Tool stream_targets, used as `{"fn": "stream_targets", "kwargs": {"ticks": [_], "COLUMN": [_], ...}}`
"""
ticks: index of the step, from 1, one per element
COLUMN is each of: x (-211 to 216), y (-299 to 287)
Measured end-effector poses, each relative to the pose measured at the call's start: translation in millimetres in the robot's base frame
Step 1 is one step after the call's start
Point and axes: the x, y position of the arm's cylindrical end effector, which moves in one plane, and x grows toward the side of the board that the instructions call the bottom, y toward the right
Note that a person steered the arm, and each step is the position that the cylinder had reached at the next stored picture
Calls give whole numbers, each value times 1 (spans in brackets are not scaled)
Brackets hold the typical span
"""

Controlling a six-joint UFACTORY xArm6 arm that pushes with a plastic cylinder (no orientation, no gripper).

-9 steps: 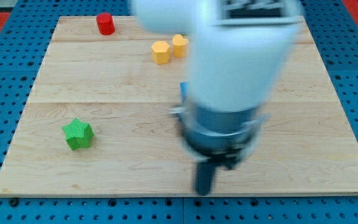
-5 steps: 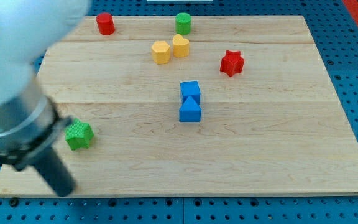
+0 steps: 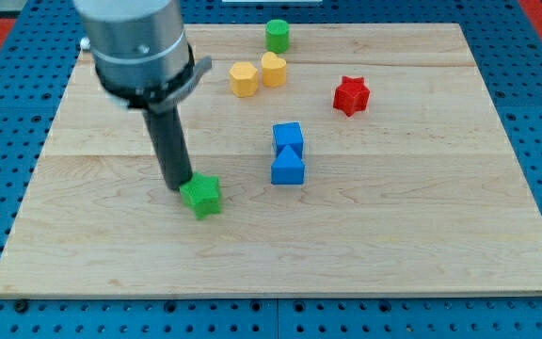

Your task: Move the green star right to the green circle

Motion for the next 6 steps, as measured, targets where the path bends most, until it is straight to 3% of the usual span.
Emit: {"fn": "stream_targets", "kwargs": {"ticks": [1,4,6], "x": [25,19,-2], "y": [24,197,261]}}
